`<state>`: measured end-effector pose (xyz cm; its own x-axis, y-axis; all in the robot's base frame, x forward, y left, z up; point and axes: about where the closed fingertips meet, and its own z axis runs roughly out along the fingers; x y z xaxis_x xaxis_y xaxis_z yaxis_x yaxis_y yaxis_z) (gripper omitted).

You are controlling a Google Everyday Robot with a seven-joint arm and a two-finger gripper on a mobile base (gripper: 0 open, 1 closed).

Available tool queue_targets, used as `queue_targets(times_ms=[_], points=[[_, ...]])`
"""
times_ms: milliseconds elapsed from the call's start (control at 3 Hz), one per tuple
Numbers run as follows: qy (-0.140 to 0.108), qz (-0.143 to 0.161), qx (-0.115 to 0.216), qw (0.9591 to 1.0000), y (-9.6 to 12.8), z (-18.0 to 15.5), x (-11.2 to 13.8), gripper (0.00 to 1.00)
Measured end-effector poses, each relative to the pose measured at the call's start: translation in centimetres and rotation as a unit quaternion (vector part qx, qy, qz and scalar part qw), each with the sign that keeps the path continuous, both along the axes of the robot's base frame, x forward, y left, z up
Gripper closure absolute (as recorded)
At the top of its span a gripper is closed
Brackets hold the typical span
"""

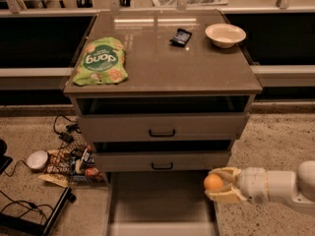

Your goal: Pick orange from bottom drawer and place on counter

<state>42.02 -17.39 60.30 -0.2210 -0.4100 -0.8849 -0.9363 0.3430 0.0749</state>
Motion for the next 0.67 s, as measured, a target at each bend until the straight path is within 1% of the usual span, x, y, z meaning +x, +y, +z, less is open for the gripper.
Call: queue_targets(times_ms=[333, 667], points=[[-0.012, -0.040, 0.001, 0.9991, -1.0, 6.4, 1.5, 1.00], [-0.016, -0.064, -0.039, 0.9970, -1.2, 9.4, 2.7, 1.00]])
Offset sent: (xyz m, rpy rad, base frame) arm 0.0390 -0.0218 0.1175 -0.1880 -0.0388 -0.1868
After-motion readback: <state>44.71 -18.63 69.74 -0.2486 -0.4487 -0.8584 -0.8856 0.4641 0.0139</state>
